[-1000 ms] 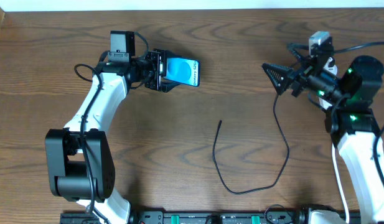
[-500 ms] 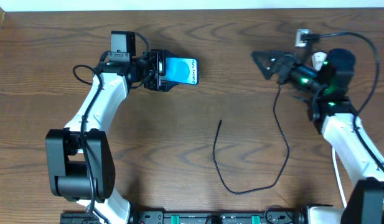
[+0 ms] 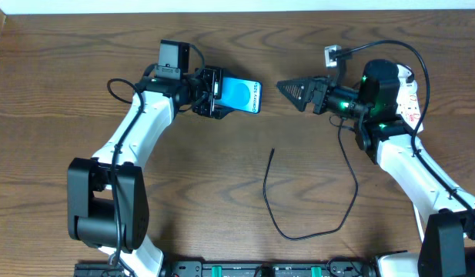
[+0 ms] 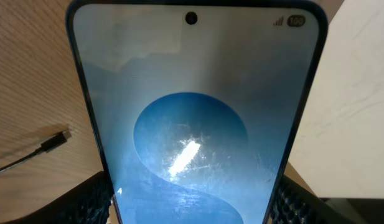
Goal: Plug charger to phone and switch on socket
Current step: 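Move the right gripper toward the phone held by the left gripper, then close the right gripper on the phone's right edge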
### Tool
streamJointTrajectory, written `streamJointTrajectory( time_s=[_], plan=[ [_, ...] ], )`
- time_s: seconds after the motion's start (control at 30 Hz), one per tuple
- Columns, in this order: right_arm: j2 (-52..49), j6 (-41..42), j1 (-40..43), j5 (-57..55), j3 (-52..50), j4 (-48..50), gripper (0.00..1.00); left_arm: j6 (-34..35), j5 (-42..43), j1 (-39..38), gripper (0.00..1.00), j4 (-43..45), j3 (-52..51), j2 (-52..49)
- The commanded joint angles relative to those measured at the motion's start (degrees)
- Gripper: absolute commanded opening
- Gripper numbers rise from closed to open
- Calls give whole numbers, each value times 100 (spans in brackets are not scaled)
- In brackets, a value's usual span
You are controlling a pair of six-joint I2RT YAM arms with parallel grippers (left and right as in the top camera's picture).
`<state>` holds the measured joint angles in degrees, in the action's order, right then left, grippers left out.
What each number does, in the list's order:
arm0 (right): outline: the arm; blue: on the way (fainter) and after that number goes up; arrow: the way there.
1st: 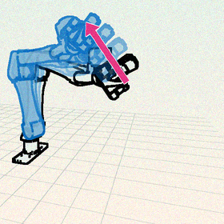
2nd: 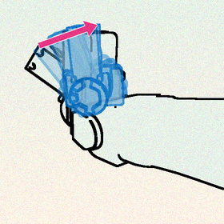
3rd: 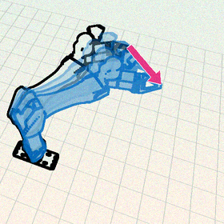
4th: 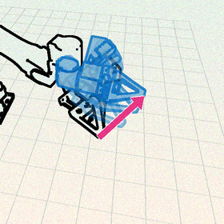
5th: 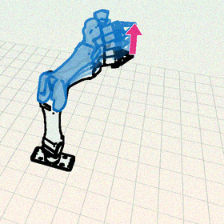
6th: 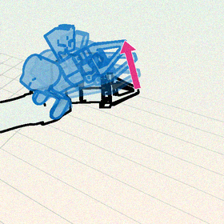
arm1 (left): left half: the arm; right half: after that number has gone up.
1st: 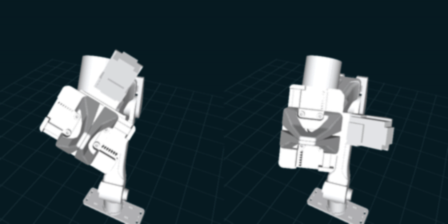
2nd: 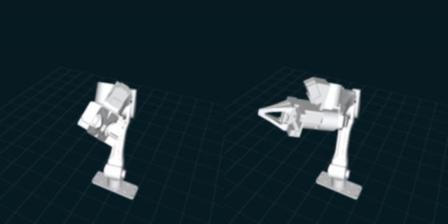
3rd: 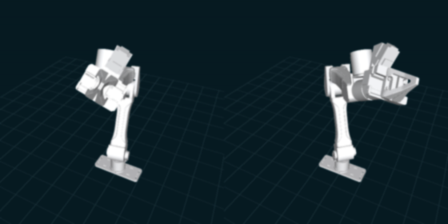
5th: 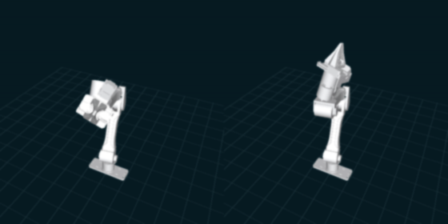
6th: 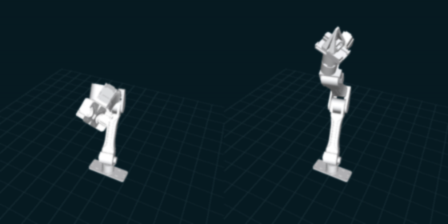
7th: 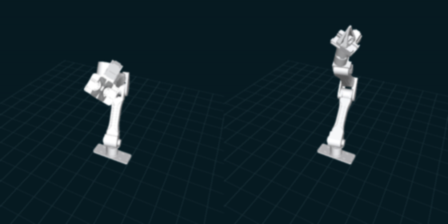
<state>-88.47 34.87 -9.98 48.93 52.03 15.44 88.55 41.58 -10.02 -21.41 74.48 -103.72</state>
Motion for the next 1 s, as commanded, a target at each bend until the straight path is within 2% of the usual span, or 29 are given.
streamJointTrajectory(
  time_s=[0.0,0.3,0.67,0.97],
  plan=[
    [15,-546,-24,70,114,-393,99,24,-116,-105,7,9,44,162],
    [15,-1010,-190,68,114,-1099,99,-125,-131,-457,7,9,44,162],
    [15,-1036,-514,-807,111,-1530,99,-125,-221,-782,7,9,44,162],
    [15,-1029,-522,-892,111,-1648,98,-122,-219,-901,7,11,44,162]
  ],
)
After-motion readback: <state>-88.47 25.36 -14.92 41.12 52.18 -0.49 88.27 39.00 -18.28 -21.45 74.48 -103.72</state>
